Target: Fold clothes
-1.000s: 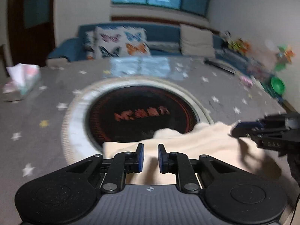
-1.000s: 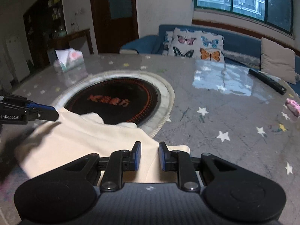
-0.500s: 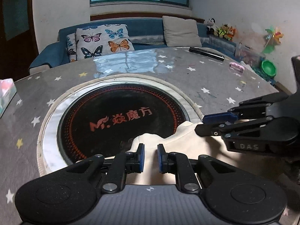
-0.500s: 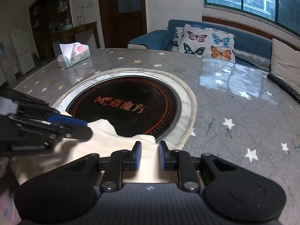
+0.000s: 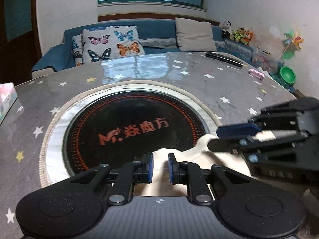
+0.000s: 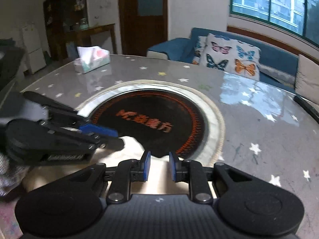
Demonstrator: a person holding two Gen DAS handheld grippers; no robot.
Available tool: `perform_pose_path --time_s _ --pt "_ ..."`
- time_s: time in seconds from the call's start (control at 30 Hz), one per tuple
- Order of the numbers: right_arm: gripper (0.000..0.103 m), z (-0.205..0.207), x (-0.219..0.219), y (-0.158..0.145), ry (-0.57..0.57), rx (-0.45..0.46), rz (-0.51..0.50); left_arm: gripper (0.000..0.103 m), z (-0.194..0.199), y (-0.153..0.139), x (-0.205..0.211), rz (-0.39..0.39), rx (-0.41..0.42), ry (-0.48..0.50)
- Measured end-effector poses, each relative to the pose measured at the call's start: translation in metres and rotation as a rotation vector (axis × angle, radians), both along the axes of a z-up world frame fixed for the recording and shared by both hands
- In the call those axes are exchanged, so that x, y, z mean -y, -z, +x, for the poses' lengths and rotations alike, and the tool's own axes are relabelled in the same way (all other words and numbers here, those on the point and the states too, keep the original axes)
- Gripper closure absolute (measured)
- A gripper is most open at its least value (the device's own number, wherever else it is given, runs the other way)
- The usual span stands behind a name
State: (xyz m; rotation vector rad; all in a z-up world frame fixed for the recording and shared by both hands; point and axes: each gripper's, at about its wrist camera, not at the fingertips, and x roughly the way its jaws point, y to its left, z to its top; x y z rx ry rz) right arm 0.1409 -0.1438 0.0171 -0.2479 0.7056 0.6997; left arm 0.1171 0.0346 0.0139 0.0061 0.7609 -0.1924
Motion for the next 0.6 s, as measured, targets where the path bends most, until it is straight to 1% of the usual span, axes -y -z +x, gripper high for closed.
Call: perform_pose_path --time_s 0.1,0.13,0.23,0.27,0.33,0.43,0.5,0.6 --pt "0.084 -0.002 -0.012 0.011 -0.017 -0.007 -0.063 0.086 -0.004 -0.008 -0.014 -0.016 0.005 -0.047" --pt "0.084 -0.004 -0.012 0.01 -0.016 0.002 -0.062 0.086 -0.008 -0.012 -0.021 -0.022 0.013 -0.067" --pt "0.084 -0.012 -0.015 0.004 -0.022 0.022 -0.055 0.079 -0.022 -0.024 -0.045 -0.026 0.042 -0.133" --pt "0.084 -0.015 -0.016 0.001 -0.03 0.025 -0.051 0.073 -0.027 -0.027 -0.052 -0.025 0.047 -0.156" --pt "0.084 -0.024 -0.022 0.0 -0.057 0.03 -0.052 0.072 -0.038 -0.031 -0.066 -0.026 0.053 -0.196" --pt "0.084 -0.033 -0.036 0.007 -0.081 0.024 -0.068 0.069 -0.054 -0.033 -0.082 -0.035 0.05 -0.238" --pt "0.083 -0.04 -0.046 0.012 -0.093 0.031 -0.079 0.063 -0.067 -0.031 -0.087 -0.039 0.044 -0.255" --pt "0.084 -0.061 -0.055 0.009 -0.135 0.064 -0.075 0.062 -0.083 -0.028 -0.094 -0.049 0.037 -0.273"
